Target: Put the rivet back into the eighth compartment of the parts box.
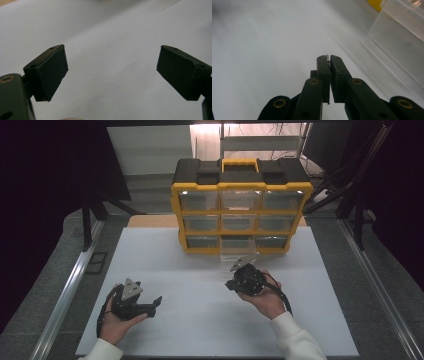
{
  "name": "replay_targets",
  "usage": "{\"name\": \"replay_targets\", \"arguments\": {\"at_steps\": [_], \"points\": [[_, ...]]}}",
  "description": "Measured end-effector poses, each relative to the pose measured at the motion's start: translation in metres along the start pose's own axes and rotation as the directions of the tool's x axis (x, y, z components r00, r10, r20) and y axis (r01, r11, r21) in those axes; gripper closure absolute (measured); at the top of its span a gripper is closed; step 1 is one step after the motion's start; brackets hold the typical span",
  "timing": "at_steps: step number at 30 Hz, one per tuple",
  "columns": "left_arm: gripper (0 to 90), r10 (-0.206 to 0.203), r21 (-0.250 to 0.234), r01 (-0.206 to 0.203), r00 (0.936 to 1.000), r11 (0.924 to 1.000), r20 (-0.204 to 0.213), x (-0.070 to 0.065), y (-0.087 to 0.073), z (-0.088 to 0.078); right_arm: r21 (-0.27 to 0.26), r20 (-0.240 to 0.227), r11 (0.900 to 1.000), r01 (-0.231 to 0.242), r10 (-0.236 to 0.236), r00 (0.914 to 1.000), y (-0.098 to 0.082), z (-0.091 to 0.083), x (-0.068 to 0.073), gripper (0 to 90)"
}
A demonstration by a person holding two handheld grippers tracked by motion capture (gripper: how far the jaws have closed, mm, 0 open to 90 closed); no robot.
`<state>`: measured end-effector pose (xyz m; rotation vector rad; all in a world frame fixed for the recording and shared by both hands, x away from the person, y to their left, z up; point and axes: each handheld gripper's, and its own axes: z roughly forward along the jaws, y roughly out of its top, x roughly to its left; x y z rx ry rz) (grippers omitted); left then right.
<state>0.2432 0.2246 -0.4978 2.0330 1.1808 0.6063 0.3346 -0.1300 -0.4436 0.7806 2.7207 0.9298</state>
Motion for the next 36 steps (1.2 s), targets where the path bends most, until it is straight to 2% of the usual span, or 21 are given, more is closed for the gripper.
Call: {"name": "replay_targets", "arguments": {"at_steps": [11, 16, 26, 36], "points": [[10.4, 0.004, 0.0, -0.004, 1.0, 1.0, -0.001, -0.001, 0.0, 0.0, -0.045, 0.01, 0.999, -0.004, 0.005, 0.9999, 0.005, -0.017, -0.005, 85.9], [10.4, 0.005, -0.001, -0.005, 1.0, 1.0, -0.001, -0.001, 0.001, 0.0, -0.061, 0.016, 0.998, -0.025, 0.026, 0.9995, 0.006, -0.023, -0.01, 85.9], [10.4, 0.006, 0.0, -0.006, 1.0, 1.0, -0.001, -0.001, 0.001, 0.0, -0.08, 0.028, 0.996, -0.036, 0.038, 0.9989, 0.01, -0.026, -0.018, 85.9], [10.4, 0.01, 0.006, -0.01, 0.9999, 0.9999, -0.002, -0.001, 0.0, 0.001, -0.116, 0.036, 0.991, -0.069, 0.074, 0.9966, 0.014, -0.032, -0.029, 85.9]]}}
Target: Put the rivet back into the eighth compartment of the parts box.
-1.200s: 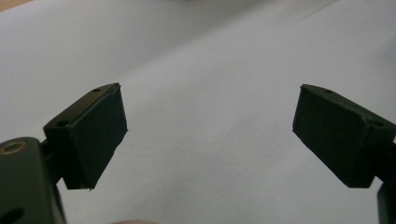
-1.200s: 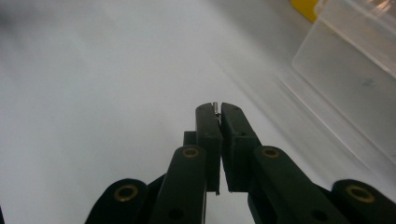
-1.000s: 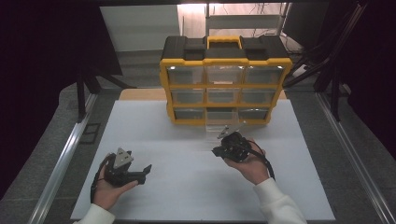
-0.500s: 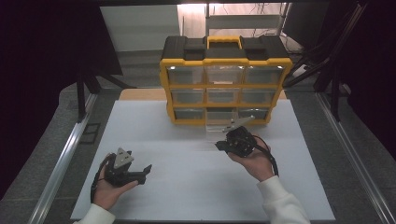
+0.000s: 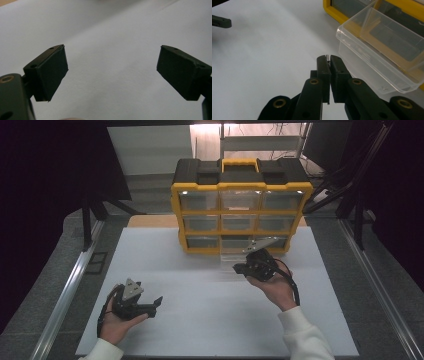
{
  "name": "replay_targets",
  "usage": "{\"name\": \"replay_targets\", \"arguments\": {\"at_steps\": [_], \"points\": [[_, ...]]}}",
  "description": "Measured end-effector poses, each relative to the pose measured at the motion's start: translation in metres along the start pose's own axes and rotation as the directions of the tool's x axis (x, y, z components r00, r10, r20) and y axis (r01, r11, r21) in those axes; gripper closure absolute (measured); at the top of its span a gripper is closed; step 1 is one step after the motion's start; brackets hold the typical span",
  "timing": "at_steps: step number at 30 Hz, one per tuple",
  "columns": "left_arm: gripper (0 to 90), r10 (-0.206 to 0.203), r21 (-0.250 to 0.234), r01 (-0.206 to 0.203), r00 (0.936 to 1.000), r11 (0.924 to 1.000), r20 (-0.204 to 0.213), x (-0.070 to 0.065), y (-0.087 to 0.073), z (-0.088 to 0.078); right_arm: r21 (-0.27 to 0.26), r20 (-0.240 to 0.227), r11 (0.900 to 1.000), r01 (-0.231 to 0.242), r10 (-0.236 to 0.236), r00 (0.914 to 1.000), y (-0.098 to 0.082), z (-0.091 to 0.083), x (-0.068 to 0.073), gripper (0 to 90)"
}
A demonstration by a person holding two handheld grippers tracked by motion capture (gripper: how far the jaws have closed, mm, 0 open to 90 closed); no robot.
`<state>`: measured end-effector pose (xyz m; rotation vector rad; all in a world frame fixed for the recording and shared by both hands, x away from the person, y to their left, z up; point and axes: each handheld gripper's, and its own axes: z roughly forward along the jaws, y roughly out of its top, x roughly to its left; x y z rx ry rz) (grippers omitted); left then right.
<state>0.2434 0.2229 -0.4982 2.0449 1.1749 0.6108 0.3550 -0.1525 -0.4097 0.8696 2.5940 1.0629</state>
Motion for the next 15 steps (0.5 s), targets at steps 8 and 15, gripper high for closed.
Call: {"name": "replay_targets", "arguments": {"at_steps": [8, 15], "points": [[10.4, 0.006, 0.003, -0.006, 1.0, 1.0, 0.001, -0.001, 0.0, 0.0, -0.013, 0.008, 1.0, -0.006, 0.007, 0.9999, 0.003, -0.002, -0.007, 85.9], [10.4, -0.005, 0.001, 0.005, 1.0, 1.0, -0.001, 0.0, -0.001, 0.0, -0.02, 0.014, 1.0, -0.01, 0.01, 0.9999, 0.006, -0.001, -0.013, 85.9]]}}
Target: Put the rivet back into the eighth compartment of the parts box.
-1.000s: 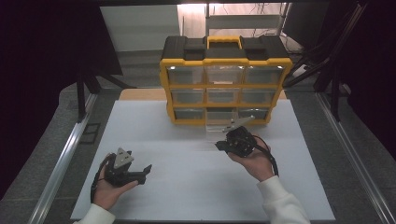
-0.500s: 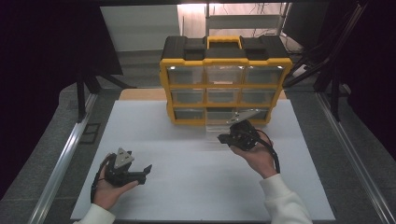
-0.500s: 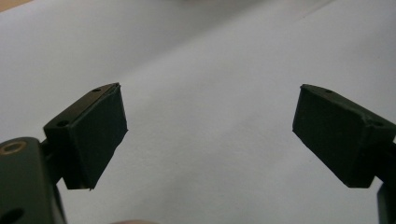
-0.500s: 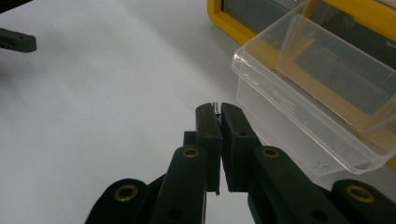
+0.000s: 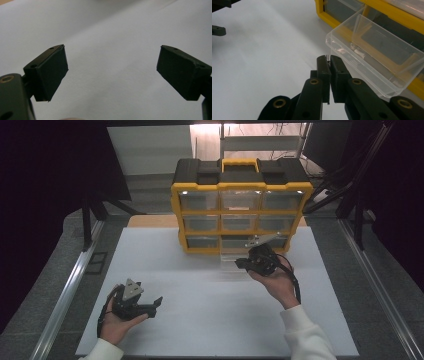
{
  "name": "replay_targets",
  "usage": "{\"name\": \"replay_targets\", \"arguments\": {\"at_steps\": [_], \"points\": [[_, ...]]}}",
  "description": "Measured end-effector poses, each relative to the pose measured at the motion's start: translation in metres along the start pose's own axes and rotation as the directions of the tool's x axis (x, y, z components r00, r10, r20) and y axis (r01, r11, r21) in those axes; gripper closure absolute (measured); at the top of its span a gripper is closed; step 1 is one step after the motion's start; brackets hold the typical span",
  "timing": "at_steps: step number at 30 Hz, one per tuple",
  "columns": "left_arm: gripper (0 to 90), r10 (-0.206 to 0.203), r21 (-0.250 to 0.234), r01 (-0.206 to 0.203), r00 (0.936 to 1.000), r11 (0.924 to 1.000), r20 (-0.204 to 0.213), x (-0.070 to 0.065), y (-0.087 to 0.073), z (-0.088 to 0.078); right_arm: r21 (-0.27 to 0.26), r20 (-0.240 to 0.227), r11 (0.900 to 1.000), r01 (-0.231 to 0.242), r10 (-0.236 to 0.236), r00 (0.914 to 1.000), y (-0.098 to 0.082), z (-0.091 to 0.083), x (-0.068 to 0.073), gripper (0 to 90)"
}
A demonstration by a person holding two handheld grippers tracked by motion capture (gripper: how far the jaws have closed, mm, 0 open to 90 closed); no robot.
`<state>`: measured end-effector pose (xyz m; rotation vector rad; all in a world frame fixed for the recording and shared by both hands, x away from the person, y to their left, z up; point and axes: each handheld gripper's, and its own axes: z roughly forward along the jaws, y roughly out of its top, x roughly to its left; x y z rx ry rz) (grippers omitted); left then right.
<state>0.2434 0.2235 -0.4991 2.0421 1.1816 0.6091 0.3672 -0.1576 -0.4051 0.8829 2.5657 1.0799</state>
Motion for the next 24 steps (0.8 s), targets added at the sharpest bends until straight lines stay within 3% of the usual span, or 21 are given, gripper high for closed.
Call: {"name": "replay_targets", "arguments": {"at_steps": [24], "points": [[10.4, -0.01, -0.001, 0.01, 0.9999, 1.0, -0.006, 0.003, -0.002, -0.001, -0.044, 0.038, 0.998, -0.05, 0.052, 0.9979, 0.006, 0.004, -0.024, 85.9]]}}
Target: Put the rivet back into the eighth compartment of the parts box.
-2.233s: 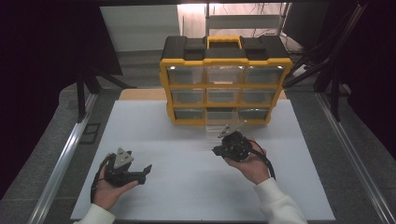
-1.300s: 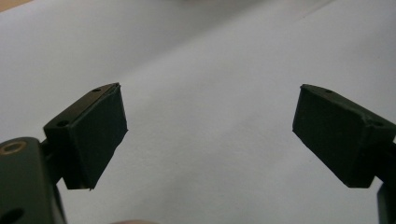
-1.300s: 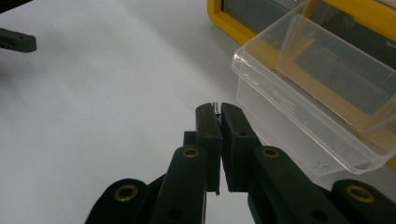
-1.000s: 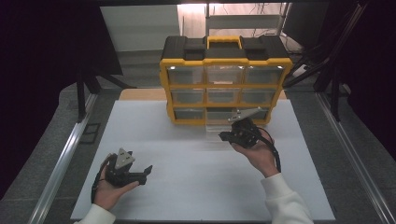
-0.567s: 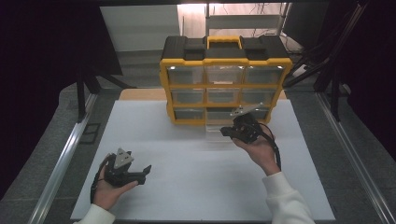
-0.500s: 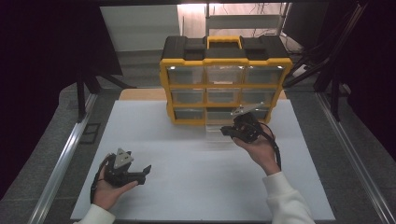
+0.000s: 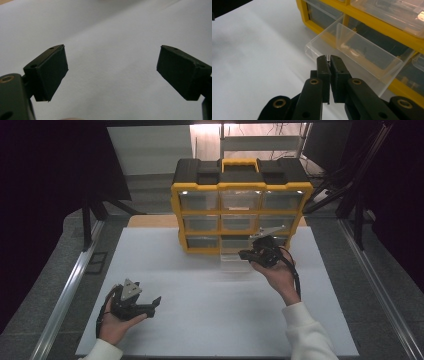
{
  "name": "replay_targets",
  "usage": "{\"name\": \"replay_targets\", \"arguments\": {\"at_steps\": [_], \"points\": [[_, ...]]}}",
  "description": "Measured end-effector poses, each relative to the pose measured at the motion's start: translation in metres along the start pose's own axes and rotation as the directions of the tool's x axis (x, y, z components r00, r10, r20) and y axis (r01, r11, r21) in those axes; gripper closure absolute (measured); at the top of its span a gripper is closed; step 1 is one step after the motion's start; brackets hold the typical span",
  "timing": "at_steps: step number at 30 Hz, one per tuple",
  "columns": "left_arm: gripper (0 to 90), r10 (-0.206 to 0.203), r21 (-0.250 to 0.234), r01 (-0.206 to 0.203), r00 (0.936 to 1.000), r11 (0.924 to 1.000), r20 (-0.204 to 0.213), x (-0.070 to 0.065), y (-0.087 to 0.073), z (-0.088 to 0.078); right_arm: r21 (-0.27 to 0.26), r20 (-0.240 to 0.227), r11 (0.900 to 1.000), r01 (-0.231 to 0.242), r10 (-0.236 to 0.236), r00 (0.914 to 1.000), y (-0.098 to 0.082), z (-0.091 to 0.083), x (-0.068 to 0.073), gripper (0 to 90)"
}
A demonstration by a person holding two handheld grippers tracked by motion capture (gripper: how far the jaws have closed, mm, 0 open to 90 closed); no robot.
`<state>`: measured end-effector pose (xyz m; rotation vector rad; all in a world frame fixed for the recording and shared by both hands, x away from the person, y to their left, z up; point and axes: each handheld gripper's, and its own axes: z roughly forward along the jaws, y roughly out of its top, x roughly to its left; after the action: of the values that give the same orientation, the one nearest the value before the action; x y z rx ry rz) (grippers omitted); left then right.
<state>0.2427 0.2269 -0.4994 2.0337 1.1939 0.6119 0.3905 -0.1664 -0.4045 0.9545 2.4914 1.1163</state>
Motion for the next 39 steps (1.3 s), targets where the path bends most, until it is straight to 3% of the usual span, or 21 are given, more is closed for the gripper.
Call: {"name": "replay_targets", "arguments": {"at_steps": [23, 31, 33, 34, 35, 36, 37, 39], "points": [[10.4, -0.002, 0.008, 0.002, 1.0, 1.0, 0.004, 0.002, -0.001, 0.002, -0.013, 0.088, 0.999, -0.04, 0.041, 0.9953, 0.001, 0.022, -0.024, 85.7], [10.4, -0.004, 0.008, 0.004, 1.0, 1.0, 0.004, 0.002, -0.002, 0.002, -0.016, 0.095, 0.998, -0.055, 0.056, 0.9939, 0.001, 0.026, -0.028, 85.4], [10.4, -0.003, 0.009, 0.003, 1.0, 1.0, 0.004, 0.002, -0.002, 0.002, -0.028, 0.1, 0.998, -0.051, 0.054, 0.9936, 0.0, 0.027, -0.028, 75.6], [10.4, -0.003, 0.009, 0.003, 1.0, 1.0, 0.004, 0.002, -0.002, 0.002, -0.028, 0.1, 0.998, -0.051, 0.054, 0.9936, 0.0, 0.027, -0.028, 75.6], [10.4, -0.003, 0.008, 0.003, 1.0, 1.0, 0.004, 0.002, -0.002, 0.002, -0.049, 0.106, 0.998, -0.048, 0.052, 0.993, 0.0, 0.027, -0.027, 56.0], [10.4, -0.003, 0.008, 0.003, 1.0, 1.0, 0.004, 0.002, -0.002, 0.002, -0.049, 0.106, 0.998, -0.048, 0.052, 0.993, 0.0, 0.027, -0.027, 56.0], [10.4, -0.004, 0.007, 0.004, 1.0, 1.0, 0.004, 0.002, -0.002, 0.002, -0.068, 0.114, 0.997, -0.046, 0.054, 0.9921, 0.001, 0.024, -0.023, 46.5], [10.4, -0.004, 0.008, 0.004, 1.0, 1.0, 0.003, 0.003, -0.002, 0.002, -0.077, 0.106, 0.996, -0.05, 0.058, 0.9926, 0.001, 0.022, -0.021, 42.3]]}}
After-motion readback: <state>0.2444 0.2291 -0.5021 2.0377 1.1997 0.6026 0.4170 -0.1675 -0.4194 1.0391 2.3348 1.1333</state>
